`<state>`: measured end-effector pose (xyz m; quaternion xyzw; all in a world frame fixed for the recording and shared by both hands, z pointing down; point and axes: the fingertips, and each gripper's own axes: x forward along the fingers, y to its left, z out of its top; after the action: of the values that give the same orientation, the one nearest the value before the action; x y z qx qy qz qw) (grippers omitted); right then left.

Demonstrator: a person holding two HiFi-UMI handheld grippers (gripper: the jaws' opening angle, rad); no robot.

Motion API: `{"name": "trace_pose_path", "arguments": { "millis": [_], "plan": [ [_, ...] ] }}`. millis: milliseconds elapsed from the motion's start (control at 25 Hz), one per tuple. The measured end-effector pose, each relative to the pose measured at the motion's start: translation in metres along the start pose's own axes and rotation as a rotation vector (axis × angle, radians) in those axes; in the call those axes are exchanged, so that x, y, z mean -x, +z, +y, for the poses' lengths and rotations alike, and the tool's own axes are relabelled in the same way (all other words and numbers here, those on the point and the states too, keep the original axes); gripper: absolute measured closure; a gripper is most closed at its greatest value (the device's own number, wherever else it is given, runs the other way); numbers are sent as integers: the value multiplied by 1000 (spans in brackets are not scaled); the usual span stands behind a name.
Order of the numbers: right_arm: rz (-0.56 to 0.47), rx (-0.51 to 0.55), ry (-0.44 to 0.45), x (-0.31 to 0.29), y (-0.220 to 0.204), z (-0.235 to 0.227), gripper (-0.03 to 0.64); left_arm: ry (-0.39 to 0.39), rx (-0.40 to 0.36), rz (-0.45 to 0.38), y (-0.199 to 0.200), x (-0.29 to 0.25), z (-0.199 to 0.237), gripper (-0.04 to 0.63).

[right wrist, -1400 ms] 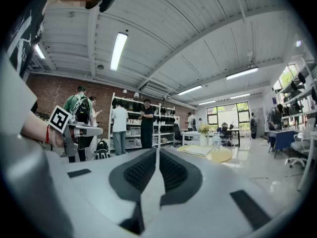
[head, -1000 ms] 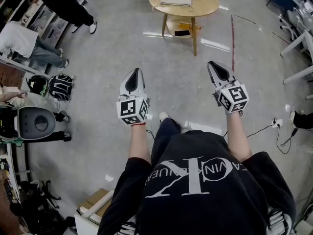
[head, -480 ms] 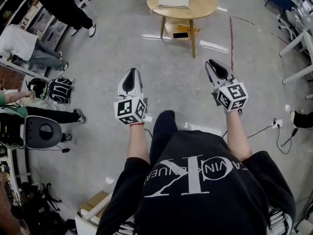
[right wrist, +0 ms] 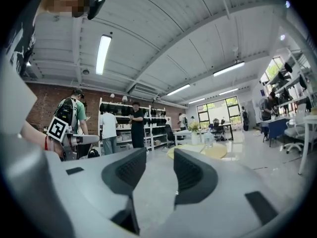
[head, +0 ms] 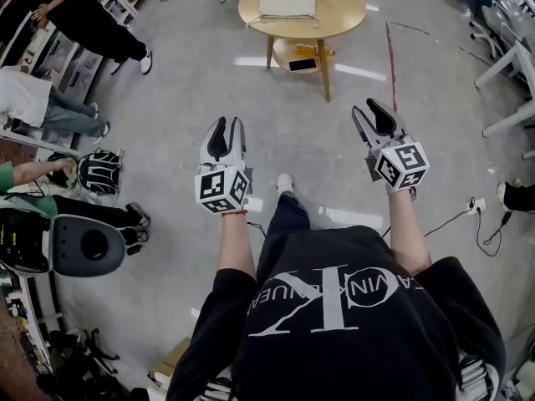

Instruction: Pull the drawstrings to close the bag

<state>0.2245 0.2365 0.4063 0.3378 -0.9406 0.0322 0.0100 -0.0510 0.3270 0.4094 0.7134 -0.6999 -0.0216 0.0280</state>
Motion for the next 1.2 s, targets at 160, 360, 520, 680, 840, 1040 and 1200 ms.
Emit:
{"name": "trace_pose_path", "arguments": {
  "millis": [160, 360, 520, 680, 840, 1040, 1200],
  "plan": [
    [28, -24, -19, -30, -12, -16, 469, -11, 40, 39, -16, -39, 26, 480],
    [45, -56, -58, -78, -15, -44, 468, -55, 34, 91, -26, -98, 52, 480],
    [66, -81, -94, -121, -24, -54, 468, -82, 25, 122, -33, -140, 82, 480],
    [88, -87, -115, -153, -28, -66, 468, -96, 41, 133, -36, -182, 102, 480],
    [93, -85, -151, -185, -29, -80, 468, -138, 30, 146, -41, -219, 119, 480],
    [98, -78, -177, -217, -31, -84, 468, -168, 47, 137, -41, -251, 142, 480],
    [124, -93, -183, -228, -40, -85, 468, -195, 42, 159, -50, -264, 143, 480]
  ]
}}
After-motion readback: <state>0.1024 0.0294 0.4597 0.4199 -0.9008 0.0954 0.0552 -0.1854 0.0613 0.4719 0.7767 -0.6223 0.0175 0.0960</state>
